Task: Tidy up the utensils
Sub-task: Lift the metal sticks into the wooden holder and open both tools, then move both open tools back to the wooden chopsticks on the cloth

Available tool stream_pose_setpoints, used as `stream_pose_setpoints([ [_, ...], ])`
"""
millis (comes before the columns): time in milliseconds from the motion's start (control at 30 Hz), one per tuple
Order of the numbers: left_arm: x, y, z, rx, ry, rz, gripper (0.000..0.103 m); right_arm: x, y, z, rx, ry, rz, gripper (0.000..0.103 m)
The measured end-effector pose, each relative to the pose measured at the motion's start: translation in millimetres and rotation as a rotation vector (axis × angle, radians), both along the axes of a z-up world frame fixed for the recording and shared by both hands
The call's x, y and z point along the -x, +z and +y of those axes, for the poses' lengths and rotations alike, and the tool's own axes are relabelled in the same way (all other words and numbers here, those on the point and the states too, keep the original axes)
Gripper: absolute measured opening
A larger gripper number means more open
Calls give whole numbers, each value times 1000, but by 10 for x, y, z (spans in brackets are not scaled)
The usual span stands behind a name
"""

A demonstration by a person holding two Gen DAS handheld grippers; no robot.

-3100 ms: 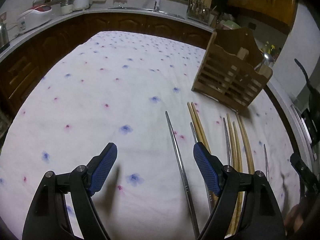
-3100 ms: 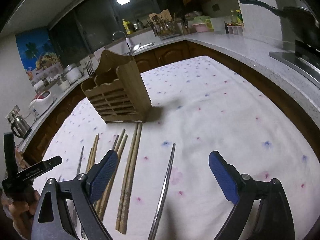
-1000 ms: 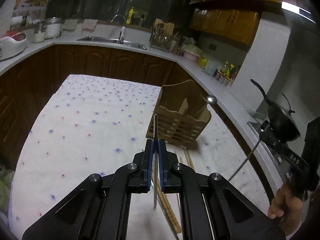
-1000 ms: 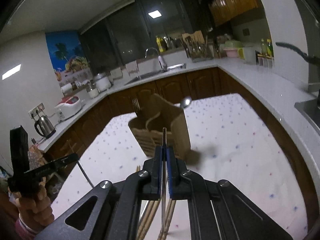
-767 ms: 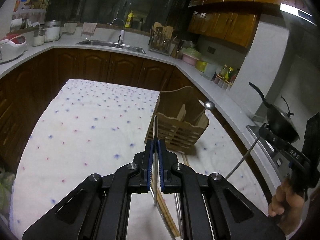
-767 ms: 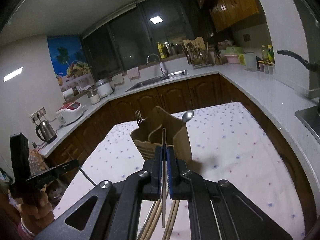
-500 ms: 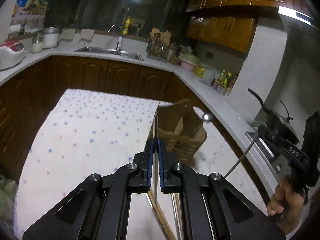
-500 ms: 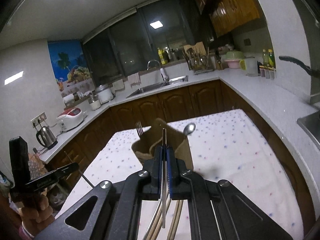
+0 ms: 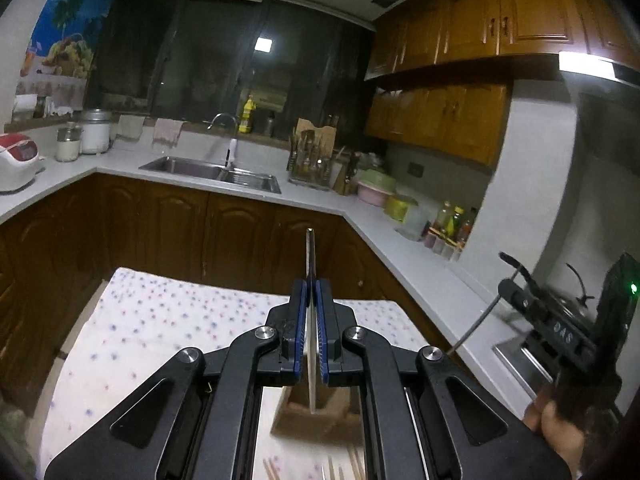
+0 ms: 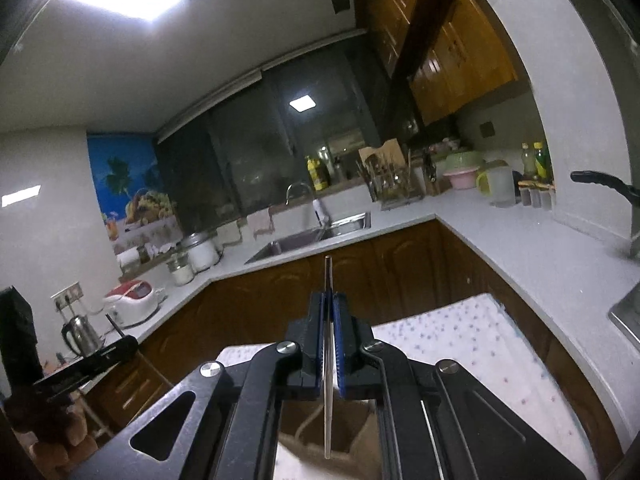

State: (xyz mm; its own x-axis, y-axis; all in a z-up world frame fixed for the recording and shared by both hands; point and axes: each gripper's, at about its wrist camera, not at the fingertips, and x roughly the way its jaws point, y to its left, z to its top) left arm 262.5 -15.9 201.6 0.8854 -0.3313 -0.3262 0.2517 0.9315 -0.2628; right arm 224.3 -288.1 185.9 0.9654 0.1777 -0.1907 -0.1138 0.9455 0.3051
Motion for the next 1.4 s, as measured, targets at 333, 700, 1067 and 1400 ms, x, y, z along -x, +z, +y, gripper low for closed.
stream_pose_setpoints([
  [333, -478, -609, -198, -12, 12, 84, 4, -355, -479, 119, 44, -3, 58, 4],
  [700, -556, -1036, -249, -28, 1, 186, 6, -453, -891, 116, 58, 1, 160, 5],
  [1067, -569, -1002, -297, -48, 3, 201, 7, -453, -868, 91, 44, 3, 176, 5],
  [1400, -295, -829, -69, -15, 43, 178, 62, -219, -744, -3, -3, 7, 124, 55],
])
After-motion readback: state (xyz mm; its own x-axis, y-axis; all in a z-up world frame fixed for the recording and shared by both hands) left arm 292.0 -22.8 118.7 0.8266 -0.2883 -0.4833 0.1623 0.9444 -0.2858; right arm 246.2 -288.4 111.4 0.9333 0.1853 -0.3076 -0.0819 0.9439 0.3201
